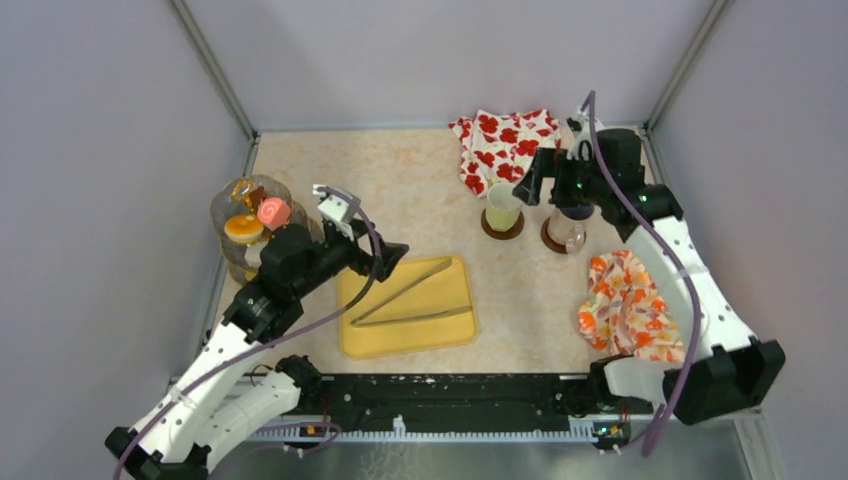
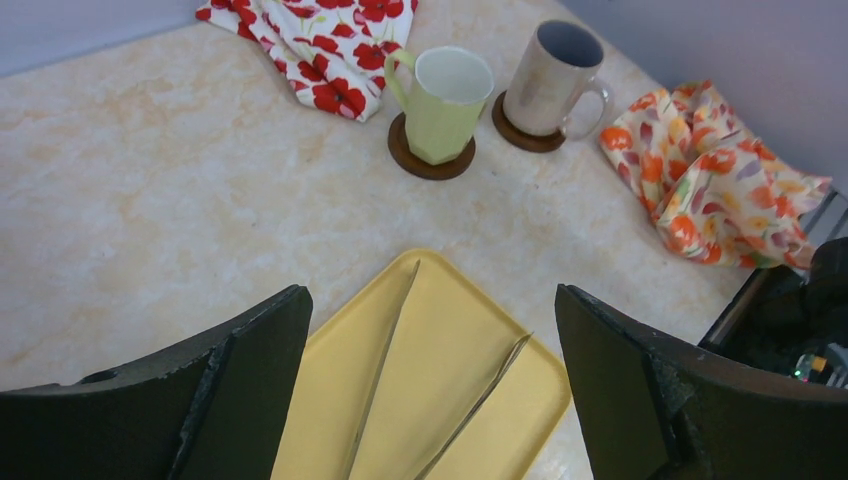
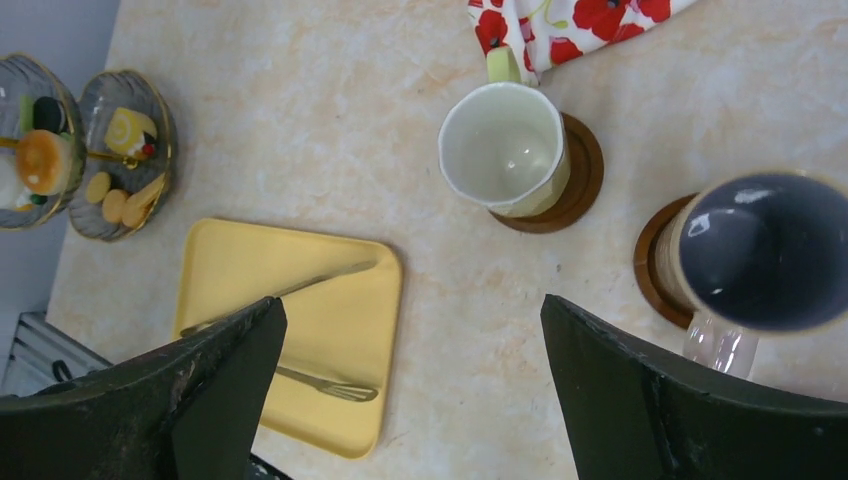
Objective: Serve the afternoon tea
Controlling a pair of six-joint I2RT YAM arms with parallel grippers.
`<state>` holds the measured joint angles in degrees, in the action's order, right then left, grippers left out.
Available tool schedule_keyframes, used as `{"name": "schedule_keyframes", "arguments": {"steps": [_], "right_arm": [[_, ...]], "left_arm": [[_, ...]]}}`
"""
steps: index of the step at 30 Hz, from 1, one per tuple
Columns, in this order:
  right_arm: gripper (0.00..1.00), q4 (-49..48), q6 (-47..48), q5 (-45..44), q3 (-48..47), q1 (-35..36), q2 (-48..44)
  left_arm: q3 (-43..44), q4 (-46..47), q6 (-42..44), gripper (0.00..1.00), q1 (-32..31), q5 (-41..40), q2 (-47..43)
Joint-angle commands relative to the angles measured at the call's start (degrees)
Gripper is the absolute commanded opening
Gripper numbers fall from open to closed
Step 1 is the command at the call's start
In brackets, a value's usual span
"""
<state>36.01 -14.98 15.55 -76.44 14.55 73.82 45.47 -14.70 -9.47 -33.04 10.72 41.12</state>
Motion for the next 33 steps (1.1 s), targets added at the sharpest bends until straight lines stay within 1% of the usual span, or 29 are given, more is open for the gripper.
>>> {"name": "schedule_keyframes", "arguments": {"steps": [1, 3, 5, 9, 11, 15, 20, 25, 33], "right_arm": [[0.99, 0.77, -7.57, -1.6, 7.66, 0.66, -12.85], [0.99, -2.32, -9.69, -1.48, 12.88, 0.65, -19.3], [0.99, -3.38, -10.33, -2.24, 16.6, 0.66, -25.09], [0.99, 0.91, -11.29, -9.65, 19.2, 0.66, -32.58], [0.99, 2.86, -10.38, -10.24, 19.27, 0.7, -34.83], [0.99, 3.43, -9.53, -6.85, 19.69, 0.67, -38.03], [0.99, 2.82, -10.81, -4.13, 19.01, 0.68, -39.4], [0.99, 0.25, -12.57, -3.56, 21.33, 0.66, -42.25], [0.99, 2.11, -12.04, -6.71, 20.96, 0.66, -44.57]], "left_arm": [[6.39, -1.66, -5.54, 0.99, -0.1, -1.9, 0.77], [7.74, -3.48, -6.8, 0.99, -0.1, -2.55, 0.52], [8.13, -3.85, -7.55, 0.99, -0.11, -3.04, -0.55], [7.37, -2.3, -8.76, 0.99, -0.19, -3.93, -3.37], [6.35, -1.25, -9.48, 0.99, -0.18, -4.38, -5.1], [3.28, -0.29, -10.91, 0.99, -0.11, -5.27, -8.35], [1.43, -0.26, -11.78, 0.99, -0.1, -5.22, -10.7], [1.51, -1.65, -11.27, 0.99, -0.17, -6.07, -10.98], [2.42, -1.87, -10.57, 0.99, -0.15, -6.58, -10.68]]}}
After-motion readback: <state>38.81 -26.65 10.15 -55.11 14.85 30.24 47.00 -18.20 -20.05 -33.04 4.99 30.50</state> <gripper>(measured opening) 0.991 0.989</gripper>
